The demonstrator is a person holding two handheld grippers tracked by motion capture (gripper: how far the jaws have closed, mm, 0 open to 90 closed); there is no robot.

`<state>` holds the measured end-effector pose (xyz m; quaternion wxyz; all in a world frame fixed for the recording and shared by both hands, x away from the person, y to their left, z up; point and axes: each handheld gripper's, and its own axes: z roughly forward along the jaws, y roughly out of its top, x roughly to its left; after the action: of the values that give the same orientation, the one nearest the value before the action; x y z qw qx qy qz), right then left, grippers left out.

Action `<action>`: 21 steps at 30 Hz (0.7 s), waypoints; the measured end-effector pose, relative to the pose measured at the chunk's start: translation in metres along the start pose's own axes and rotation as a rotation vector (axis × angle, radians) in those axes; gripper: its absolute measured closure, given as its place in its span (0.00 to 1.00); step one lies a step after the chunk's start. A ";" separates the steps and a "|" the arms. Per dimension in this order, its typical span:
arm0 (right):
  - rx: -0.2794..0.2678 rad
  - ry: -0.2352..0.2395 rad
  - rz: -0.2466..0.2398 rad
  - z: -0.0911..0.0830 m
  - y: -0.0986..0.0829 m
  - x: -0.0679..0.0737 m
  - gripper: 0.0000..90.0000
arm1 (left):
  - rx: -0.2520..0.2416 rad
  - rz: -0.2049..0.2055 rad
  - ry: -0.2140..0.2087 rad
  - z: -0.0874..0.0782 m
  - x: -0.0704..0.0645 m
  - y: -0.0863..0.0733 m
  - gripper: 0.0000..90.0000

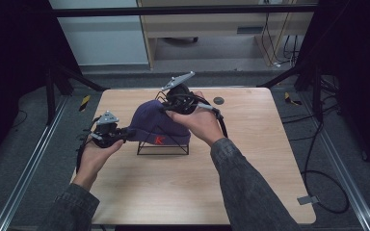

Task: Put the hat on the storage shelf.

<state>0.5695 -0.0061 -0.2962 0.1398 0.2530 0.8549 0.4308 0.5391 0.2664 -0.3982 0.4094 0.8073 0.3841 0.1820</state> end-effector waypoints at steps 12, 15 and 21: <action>0.020 0.011 -0.002 0.006 -0.005 0.002 0.85 | 0.012 -0.015 -0.007 0.006 0.001 -0.010 0.81; 0.026 0.014 0.001 0.007 -0.007 0.002 0.85 | 0.016 -0.019 -0.009 0.006 0.001 -0.012 0.81; 0.030 0.019 0.005 0.010 -0.011 0.003 0.84 | 0.023 -0.020 -0.007 0.009 0.001 -0.016 0.81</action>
<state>0.5683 -0.0031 -0.3107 0.1271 0.2530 0.8619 0.4207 0.5379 0.2687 -0.4161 0.4032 0.8088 0.3927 0.1705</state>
